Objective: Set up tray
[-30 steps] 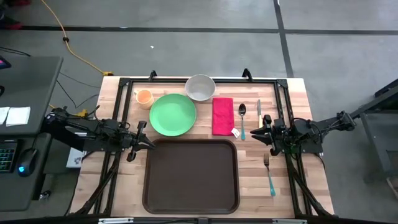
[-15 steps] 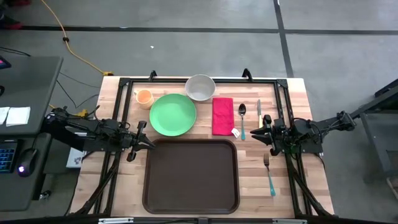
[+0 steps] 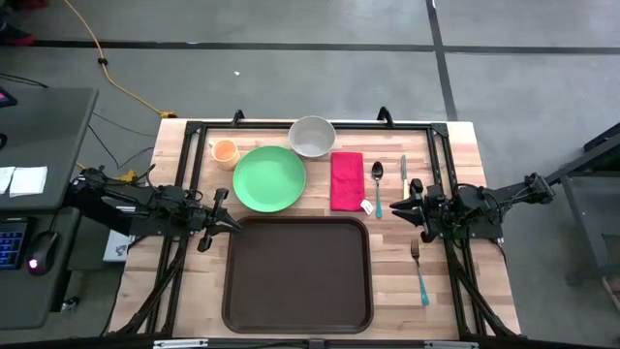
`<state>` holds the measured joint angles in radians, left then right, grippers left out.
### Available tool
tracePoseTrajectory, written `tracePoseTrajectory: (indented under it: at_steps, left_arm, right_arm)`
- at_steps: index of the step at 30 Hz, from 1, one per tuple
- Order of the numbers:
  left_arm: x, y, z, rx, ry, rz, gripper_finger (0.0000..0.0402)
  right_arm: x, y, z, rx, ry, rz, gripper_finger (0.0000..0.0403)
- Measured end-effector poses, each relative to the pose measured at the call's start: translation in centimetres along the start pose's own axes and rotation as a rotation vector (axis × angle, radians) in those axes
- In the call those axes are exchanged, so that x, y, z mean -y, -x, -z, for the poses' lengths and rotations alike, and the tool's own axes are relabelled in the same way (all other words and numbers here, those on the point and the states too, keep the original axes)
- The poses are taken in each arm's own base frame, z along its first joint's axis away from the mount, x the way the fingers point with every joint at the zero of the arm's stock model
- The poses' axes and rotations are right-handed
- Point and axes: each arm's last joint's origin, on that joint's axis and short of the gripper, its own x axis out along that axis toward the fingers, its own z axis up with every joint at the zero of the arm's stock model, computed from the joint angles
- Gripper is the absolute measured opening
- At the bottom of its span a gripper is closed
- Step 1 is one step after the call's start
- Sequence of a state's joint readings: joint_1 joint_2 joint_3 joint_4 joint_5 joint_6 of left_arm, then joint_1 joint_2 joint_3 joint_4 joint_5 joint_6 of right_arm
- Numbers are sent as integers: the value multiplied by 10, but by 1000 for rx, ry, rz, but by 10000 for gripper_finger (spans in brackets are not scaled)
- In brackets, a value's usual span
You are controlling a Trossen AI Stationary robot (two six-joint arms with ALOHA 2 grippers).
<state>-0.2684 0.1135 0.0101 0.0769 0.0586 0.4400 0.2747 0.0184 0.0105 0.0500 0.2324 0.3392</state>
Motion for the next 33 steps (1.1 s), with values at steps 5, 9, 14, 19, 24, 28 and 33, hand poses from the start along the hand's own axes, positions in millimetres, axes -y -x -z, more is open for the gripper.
tracePoseTrajectory:
  at_steps: [5, 9, 14, 19, 24, 28, 33]
  left_arm:
    - [0, 0, 0, 0, 0, 1, 74]
    - [0, 0, 0, -1, 0, 1, 74]
    - [0, 0, 0, -1, 0, 1, 74]
    - [0, 0, 0, -1, 0, 1, 74]
    - [0, 0, 0, 2, 0, -1, 74]
    - [0, 0, 0, 0, 0, -5, 74]
    - [-1, 0, 0, -14, 0, -35, 74]
  right_arm:
    - [0, 0, 0, 0, 0, 0, 74]
    - [0, 0, 0, -1, 0, 0, 74]
    - [0, 0, 0, 0, 5, 0, 74]
    - [0, 0, -1, 13, 4, -3, 74]
    - [-1, 0, -4, 44, -8, -12, 74]
    - [-2, 0, -5, 49, -10, -14, 74]
    - [-2, 0, -6, 61, -15, -19, 74]
